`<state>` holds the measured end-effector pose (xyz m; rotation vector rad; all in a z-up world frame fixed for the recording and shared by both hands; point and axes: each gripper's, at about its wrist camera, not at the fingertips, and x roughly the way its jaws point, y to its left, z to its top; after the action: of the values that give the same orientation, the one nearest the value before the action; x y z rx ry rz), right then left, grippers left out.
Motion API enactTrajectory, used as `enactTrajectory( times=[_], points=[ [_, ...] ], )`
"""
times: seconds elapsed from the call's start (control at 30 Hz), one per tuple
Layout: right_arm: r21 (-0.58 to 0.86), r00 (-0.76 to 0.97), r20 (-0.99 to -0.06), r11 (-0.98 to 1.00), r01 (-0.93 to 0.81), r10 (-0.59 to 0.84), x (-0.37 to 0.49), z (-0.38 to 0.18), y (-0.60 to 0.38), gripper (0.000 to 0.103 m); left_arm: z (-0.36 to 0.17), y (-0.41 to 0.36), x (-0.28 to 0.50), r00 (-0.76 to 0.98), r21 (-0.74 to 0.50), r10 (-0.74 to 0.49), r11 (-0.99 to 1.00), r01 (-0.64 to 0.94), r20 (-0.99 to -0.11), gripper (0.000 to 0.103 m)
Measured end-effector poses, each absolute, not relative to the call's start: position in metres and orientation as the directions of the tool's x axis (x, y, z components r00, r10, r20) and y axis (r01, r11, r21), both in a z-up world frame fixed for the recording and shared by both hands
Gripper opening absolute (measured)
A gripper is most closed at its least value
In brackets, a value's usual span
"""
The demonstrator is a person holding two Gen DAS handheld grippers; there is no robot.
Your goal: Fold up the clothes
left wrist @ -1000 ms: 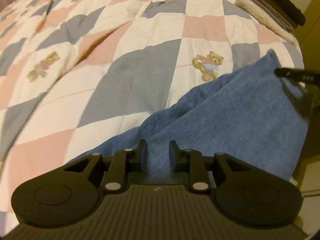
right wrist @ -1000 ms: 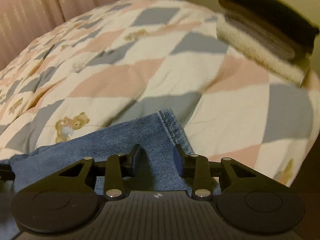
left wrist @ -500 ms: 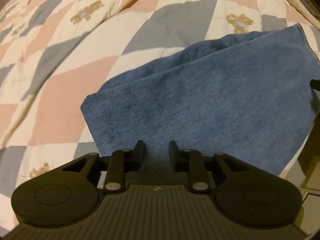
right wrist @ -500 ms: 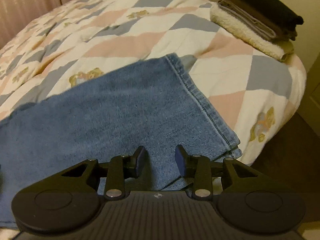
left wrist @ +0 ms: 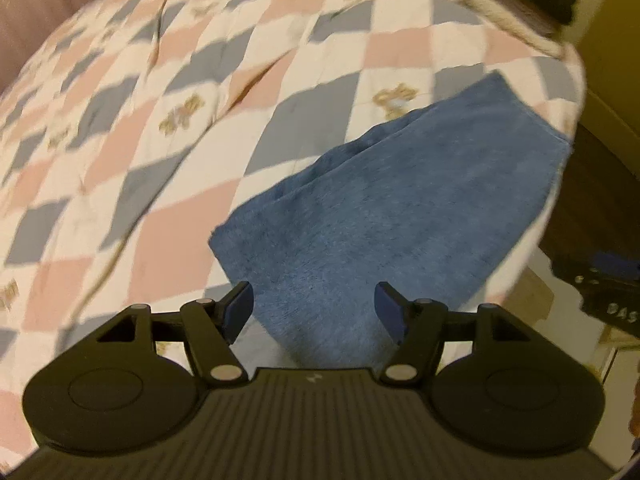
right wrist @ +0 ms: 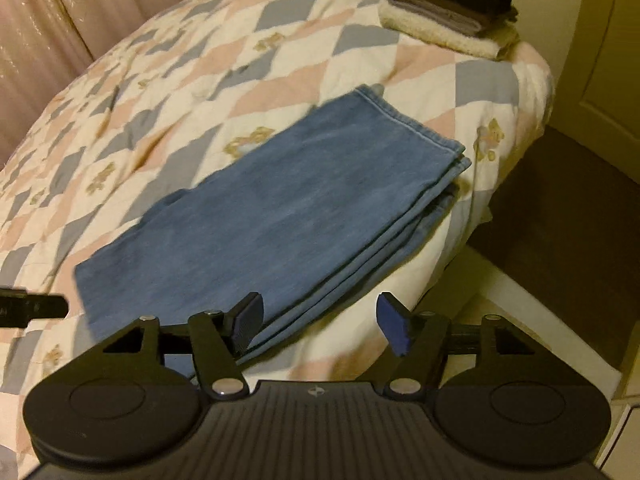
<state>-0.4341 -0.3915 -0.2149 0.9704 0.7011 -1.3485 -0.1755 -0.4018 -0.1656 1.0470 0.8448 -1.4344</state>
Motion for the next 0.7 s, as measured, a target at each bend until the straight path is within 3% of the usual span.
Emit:
enactTrajectory(
  times=[0.1,0.17,0.33,0.4,0.53,0.63,0.7],
  points=[
    [0.164,0.091,-0.853,-0.099,0.981,-0.514,-0.41,-0.193,-0.363,0.072,-0.14,-0.376,-0.166,-0.023,0.062,-0.407,-0.194,0.979,-0.913,0.065],
    [0.172,0.074,-0.842,-0.136,0.976,-0.535,-0.392,-0.179,-0.343,0.072,-0.122,-0.359,-0.156,-0.059,0.045,-0.44,-0.222,0.974,-0.896,0.074],
    [0.162,0.03,-0.799,-0.167,0.973,-0.601,-0.359,-0.141,-0.3,0.078,-0.082,-0.319,-0.137,-0.128,0.032,-0.519,-0.288,0.957,-0.845,0.077],
    [0.145,0.0,-0.782,-0.182,0.973,-0.624,-0.352,-0.126,-0.285,0.083,-0.07,-0.306,-0.133,-0.136,0.05,-0.552,-0.308,0.95,-0.823,0.088],
    [0.138,-0.046,-0.75,-0.223,0.965,-0.66,-0.348,-0.096,-0.255,0.088,-0.051,-0.286,-0.131,-0.15,0.066,-0.587,-0.331,0.941,-0.795,0.088],
    [0.132,-0.06,-0.744,-0.235,0.963,-0.665,-0.349,-0.079,-0.237,0.094,-0.037,-0.272,-0.132,-0.157,0.076,-0.617,-0.334,0.94,-0.771,0.102],
    [0.12,-0.072,-0.747,-0.241,0.963,-0.66,-0.349,-0.071,-0.228,0.099,-0.03,-0.262,-0.133,-0.166,0.076,-0.636,-0.335,0.939,-0.753,0.102]
  ],
)
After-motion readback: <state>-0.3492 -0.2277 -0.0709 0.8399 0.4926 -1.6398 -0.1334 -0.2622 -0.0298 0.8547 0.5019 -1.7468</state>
